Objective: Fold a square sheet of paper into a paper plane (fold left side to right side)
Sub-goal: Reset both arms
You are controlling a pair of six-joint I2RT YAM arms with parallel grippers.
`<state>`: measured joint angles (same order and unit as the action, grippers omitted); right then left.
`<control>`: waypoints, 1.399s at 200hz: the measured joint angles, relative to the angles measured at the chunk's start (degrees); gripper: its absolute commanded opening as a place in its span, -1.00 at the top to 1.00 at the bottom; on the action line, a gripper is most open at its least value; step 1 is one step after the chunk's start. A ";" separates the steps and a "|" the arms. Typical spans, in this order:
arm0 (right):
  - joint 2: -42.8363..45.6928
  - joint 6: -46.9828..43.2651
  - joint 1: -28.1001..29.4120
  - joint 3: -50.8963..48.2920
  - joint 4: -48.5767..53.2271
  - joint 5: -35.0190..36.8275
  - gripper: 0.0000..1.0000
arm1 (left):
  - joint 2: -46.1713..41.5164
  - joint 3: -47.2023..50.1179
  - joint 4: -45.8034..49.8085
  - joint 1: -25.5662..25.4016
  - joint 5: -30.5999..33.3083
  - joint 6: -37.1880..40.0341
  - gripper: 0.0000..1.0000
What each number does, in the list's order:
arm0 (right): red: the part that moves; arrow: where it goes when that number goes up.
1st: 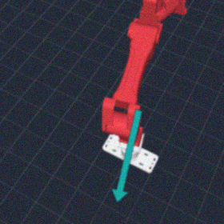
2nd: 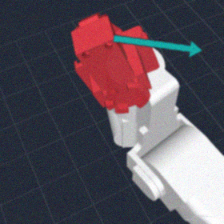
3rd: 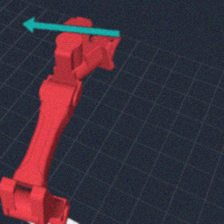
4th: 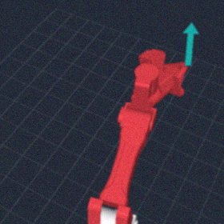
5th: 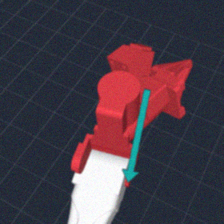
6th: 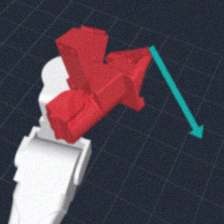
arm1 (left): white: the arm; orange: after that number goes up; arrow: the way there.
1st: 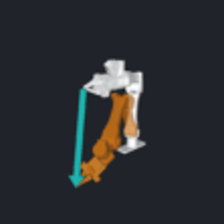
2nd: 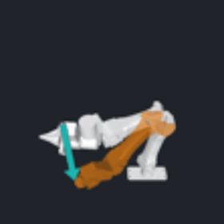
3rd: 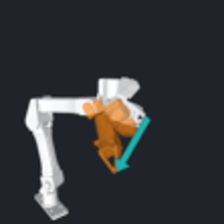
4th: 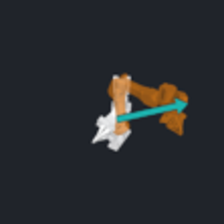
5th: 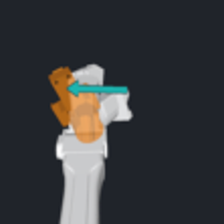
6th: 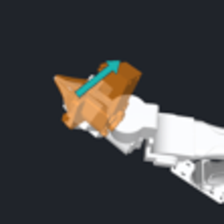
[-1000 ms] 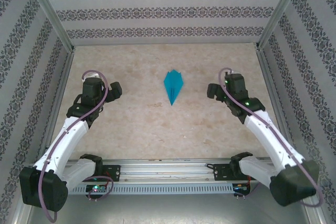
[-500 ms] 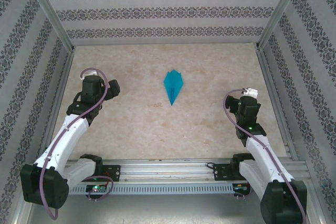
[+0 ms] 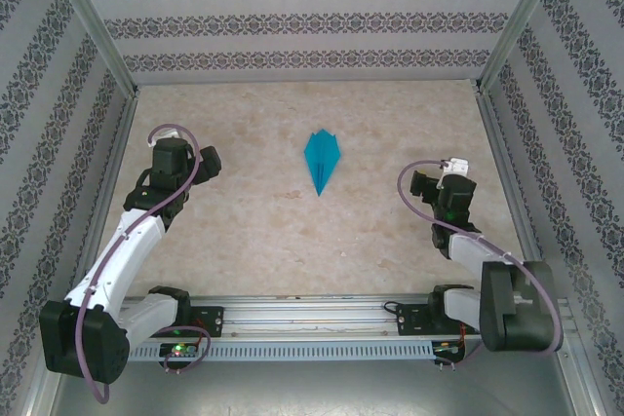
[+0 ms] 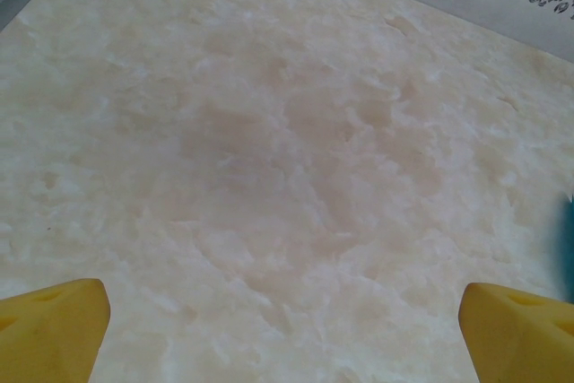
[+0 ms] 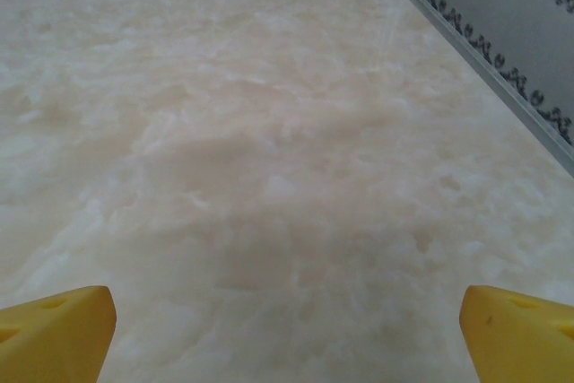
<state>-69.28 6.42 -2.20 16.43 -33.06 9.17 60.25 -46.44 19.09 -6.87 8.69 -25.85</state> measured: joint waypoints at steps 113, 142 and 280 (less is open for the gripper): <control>-10.36 0.48 -3.69 4.07 -12.39 -12.85 -0.96 | 2.29 1.33 -1.99 1.66 0.39 0.52 -1.00; -11.58 0.66 -3.69 3.93 -13.75 -15.17 -0.96 | 3.98 3.98 -5.42 2.21 1.36 2.64 -1.00; -18.05 -3.65 1.36 4.52 -18.60 -12.02 -0.96 | 11.56 21.84 -40.81 3.30 7.89 18.43 -1.00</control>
<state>-87.33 2.76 -0.84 20.95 -51.66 -2.85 71.81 -24.60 -21.71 -3.57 16.58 -7.42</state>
